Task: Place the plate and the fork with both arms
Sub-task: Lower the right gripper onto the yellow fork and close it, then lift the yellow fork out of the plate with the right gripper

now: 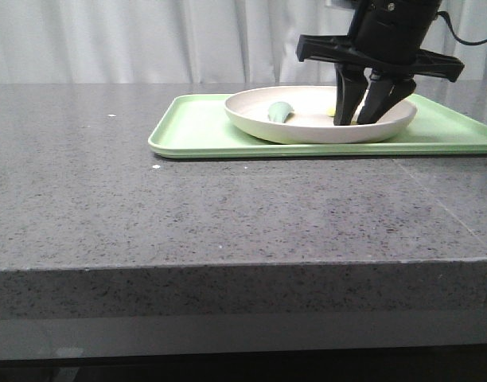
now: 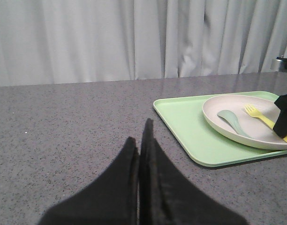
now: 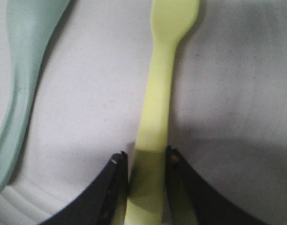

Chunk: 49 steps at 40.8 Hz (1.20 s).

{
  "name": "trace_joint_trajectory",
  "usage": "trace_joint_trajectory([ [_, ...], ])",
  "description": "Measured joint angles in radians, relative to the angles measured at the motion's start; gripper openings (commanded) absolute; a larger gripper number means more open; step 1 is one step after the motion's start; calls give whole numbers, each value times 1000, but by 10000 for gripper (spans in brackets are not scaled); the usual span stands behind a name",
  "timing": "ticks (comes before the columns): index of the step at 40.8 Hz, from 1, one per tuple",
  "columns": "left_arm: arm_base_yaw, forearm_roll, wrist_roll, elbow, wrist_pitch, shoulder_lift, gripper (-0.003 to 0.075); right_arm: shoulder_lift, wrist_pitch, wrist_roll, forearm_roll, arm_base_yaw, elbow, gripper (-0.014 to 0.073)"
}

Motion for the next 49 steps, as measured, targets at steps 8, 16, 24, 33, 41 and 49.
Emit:
trace_joint_trajectory([
  [8, 0, 0, 0, 0, 0, 0, -18, 0, 4, 0, 0, 0, 0, 206],
  [16, 0, 0, 0, 0, 0, 0, -18, 0, 5, 0, 0, 0, 0, 207],
  [24, 0, 0, 0, 0, 0, 0, -18, 0, 5, 0, 0, 0, 0, 207],
  [33, 0, 0, 0, 0, 0, 0, -18, 0, 7, 0, 0, 0, 0, 36],
  [41, 0, 0, 0, 0, 0, 0, -18, 0, 7, 0, 0, 0, 0, -99],
  [49, 0, 0, 0, 0, 0, 0, -18, 0, 7, 0, 0, 0, 0, -98],
])
